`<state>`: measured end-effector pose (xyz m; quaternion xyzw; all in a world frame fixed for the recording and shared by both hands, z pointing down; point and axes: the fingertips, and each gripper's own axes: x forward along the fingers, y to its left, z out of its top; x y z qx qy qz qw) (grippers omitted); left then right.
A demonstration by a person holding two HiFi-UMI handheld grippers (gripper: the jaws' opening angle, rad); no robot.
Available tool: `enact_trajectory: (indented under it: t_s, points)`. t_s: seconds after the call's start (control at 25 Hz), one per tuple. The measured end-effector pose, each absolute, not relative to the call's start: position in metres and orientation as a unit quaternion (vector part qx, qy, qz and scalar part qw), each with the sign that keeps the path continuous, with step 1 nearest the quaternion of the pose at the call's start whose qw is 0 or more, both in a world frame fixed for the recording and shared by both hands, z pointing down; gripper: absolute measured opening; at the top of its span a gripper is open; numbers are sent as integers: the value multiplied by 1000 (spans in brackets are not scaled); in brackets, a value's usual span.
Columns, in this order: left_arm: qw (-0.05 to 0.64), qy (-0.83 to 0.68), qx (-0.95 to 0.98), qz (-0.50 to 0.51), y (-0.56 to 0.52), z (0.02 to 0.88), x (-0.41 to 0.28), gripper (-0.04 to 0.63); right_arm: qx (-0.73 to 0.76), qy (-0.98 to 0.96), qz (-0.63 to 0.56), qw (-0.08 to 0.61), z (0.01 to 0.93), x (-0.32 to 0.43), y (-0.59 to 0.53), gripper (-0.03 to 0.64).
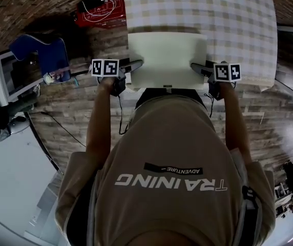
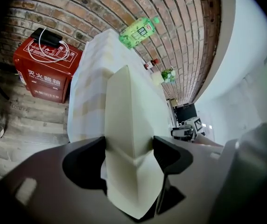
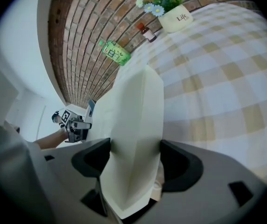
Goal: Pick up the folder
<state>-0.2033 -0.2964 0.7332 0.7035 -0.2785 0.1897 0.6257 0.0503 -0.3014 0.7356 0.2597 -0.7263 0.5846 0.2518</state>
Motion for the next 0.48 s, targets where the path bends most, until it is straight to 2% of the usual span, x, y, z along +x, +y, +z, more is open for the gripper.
enact_trajectory:
  t_s: [0.48]
  points:
    - [634,-269,698,198,-288,737,-202,307,262,-736,579,233,738,50,-292,298]
